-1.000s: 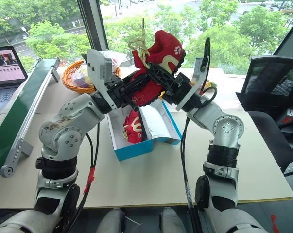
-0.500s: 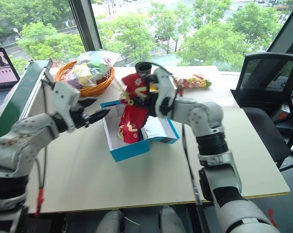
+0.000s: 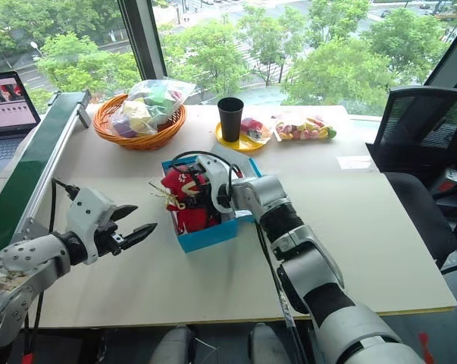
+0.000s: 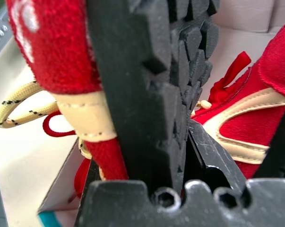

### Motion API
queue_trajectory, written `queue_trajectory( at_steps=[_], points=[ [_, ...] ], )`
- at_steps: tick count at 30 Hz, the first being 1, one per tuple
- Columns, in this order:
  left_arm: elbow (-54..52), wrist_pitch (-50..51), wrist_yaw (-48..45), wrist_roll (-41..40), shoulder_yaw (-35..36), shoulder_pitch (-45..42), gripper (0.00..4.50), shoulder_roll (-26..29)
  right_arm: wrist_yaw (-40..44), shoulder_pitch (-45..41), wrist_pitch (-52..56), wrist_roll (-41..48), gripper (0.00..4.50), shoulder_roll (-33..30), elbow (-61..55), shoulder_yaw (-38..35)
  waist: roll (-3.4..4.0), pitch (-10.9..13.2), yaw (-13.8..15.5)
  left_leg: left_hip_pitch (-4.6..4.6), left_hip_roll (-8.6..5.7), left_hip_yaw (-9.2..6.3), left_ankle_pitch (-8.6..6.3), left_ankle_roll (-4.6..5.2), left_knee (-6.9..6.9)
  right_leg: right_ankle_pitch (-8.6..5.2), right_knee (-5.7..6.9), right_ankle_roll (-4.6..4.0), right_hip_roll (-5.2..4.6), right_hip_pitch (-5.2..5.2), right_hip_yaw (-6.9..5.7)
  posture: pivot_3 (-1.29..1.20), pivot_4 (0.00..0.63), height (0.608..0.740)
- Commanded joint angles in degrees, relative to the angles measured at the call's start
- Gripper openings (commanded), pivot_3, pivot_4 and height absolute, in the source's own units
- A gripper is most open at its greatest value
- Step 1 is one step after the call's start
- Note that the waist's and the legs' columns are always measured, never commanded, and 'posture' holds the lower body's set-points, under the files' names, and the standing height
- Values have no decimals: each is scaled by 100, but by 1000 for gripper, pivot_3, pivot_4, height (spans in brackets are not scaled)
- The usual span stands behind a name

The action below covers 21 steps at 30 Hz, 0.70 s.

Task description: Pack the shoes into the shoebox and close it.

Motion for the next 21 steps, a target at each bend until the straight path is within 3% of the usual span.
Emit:
queue_trajectory(
  at_steps=[1,6,15,21],
  points=[
    [-272,32,87,-43,172,-13,3334,-35,55,46,-295,-691,2813,-74,551,244,0,0,-1,26,0,1,-1,-1,-5,-4,-5,1,0,24,0,0,150,734],
    [-196,31,100,-23,70,-122,3334,-70,193,-9,-405,-1013,4433,-192,444,206,0,0,4,46,1,-2,-1,-1,-4,-27,-5,29,0,43,-3,0,150,734],
    [82,-26,5,11,-209,-533,3334,-106,299,-110,-560,-1584,4471,-779,-110,226,1,1,69,40,-2,-7,0,-1,-1,-24,-8,26,-2,46,-6,0,150,734],
    [204,-52,-108,-15,-262,-659,3334,-66,814,-244,737,-751,4471,-1131,-1508,-640,1,2,51,19,-2,-7,0,-1,-5,-19,-8,17,-2,23,-6,0,150,734]
  ],
)
